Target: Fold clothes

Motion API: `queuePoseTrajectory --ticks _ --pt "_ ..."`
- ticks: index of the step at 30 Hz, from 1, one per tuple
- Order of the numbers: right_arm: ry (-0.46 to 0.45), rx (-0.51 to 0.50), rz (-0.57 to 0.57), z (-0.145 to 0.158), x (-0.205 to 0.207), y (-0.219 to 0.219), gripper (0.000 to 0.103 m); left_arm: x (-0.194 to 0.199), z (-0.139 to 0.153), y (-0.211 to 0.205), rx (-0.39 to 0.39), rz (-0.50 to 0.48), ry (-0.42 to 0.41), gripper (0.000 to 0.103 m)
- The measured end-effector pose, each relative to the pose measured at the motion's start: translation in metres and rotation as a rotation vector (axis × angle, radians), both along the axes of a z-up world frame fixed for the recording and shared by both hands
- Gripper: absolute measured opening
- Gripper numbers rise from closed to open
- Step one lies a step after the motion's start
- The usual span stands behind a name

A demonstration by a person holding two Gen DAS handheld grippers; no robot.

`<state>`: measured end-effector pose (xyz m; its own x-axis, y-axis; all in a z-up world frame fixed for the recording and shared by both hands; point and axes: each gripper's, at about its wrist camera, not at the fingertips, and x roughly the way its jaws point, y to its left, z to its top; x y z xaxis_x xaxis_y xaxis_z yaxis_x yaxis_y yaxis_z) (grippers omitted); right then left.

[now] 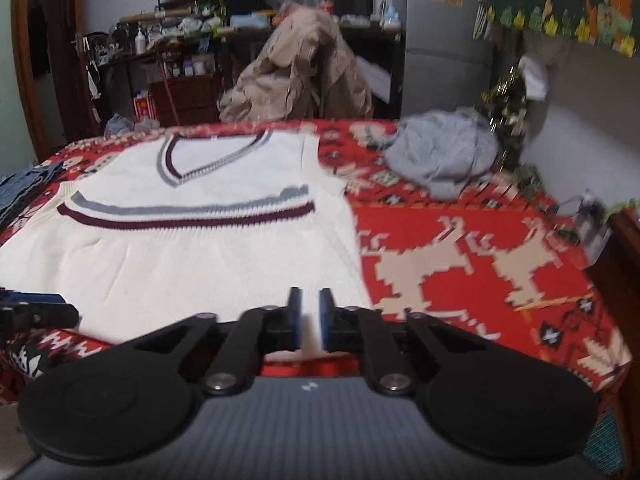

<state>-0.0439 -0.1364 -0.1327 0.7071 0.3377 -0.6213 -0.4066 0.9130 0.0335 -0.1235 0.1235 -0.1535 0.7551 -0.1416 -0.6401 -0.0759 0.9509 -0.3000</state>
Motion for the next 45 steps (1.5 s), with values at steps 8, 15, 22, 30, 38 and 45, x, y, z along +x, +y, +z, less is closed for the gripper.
queuePoseTrajectory --ticks 8,15,22,30,38,45 --pt "0.049 -0.014 -0.005 -0.008 -0.008 -0.007 0.008 0.000 -0.001 0.001 -0.006 0.003 -0.005 0.031" --pt "0.023 -0.010 0.091 -0.001 -0.015 0.029 0.008 0.000 -0.001 0.000 0.009 -0.004 -0.004 0.031" --pt "0.059 -0.052 0.105 -0.010 -0.021 0.033 0.008 0.000 -0.001 0.003 -0.017 0.000 -0.006 0.031" --pt "0.025 0.005 0.152 0.011 -0.035 0.045 0.009 -0.001 -0.001 -0.001 0.015 -0.008 -0.012 0.031" --pt "0.079 0.010 0.260 -0.010 -0.040 0.099 0.009 -0.009 0.000 0.016 -0.070 0.070 -0.042 0.031" --pt "0.084 0.052 0.255 -0.015 -0.040 0.093 0.009 -0.013 -0.002 0.051 -0.163 0.214 -0.043 0.029"
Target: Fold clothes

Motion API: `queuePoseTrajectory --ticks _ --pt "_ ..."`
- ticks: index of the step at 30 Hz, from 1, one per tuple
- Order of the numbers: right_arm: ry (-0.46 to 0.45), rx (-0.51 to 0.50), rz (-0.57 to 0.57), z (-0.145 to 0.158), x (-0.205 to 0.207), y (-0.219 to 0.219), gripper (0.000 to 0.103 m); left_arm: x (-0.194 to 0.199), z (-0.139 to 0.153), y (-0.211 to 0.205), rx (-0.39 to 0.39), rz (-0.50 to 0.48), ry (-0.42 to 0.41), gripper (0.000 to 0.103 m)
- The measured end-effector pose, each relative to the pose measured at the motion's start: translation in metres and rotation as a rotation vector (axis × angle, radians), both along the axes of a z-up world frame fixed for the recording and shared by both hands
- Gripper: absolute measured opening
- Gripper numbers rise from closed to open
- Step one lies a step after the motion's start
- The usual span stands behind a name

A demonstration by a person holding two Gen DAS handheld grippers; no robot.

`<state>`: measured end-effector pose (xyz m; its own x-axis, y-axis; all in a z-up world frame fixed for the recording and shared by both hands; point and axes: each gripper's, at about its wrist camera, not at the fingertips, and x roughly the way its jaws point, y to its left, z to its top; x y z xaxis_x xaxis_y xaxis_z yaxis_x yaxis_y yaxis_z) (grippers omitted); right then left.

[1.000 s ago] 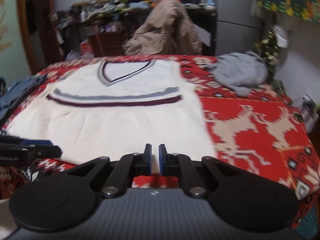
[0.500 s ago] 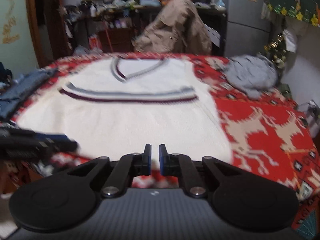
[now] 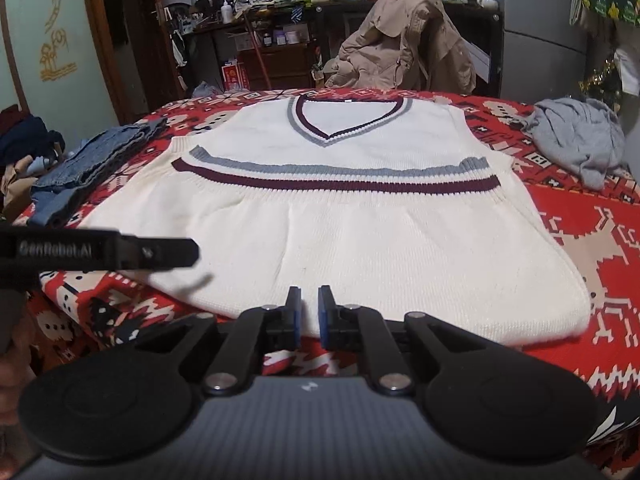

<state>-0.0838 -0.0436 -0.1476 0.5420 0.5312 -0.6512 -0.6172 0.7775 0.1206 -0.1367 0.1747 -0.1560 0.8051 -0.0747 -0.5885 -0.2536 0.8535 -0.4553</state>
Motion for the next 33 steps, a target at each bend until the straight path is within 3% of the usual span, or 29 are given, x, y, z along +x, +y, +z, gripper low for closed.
queuePoseTrajectory --ticks 1,5,7,9,13,15,18,21,24,28,33 --pt "-0.002 -0.002 0.000 0.000 0.000 0.000 0.009 -0.001 -0.001 0.005 -0.010 0.026 0.005 0.023" --pt "-0.002 -0.002 0.002 0.000 0.001 0.001 0.009 -0.013 -0.003 0.027 -0.026 0.100 -0.001 0.020" --pt "0.004 0.004 0.001 0.000 0.002 -0.001 0.009 -0.018 -0.003 0.039 -0.027 0.121 -0.006 0.012" --pt "0.007 0.006 0.002 0.000 0.003 -0.001 0.009 -0.024 -0.001 0.050 0.015 0.194 0.009 0.015" --pt "0.001 0.001 0.005 0.000 0.002 0.001 0.009 -0.037 -0.004 0.084 -0.053 0.247 -0.003 0.013" --pt "0.003 0.002 0.005 0.000 0.003 0.001 0.009 -0.042 -0.002 0.089 -0.043 0.255 0.001 0.013" --pt "0.006 0.003 0.004 0.000 0.004 0.001 0.009 -0.044 0.001 0.084 0.022 0.219 0.014 0.013" --pt "0.003 0.000 0.004 -0.001 0.004 0.001 0.009 -0.044 0.003 0.071 0.166 0.161 0.039 0.012" --pt "0.003 -0.002 0.005 -0.001 0.005 0.002 0.009 -0.047 0.005 0.065 0.248 0.128 0.056 0.012" --pt "0.002 -0.005 0.003 -0.001 0.004 0.003 0.009 -0.047 0.010 0.063 0.225 0.113 0.042 0.013" --pt "-0.001 -0.010 0.004 -0.001 0.003 0.003 0.010 -0.029 0.011 0.036 0.265 0.011 0.030 0.013"
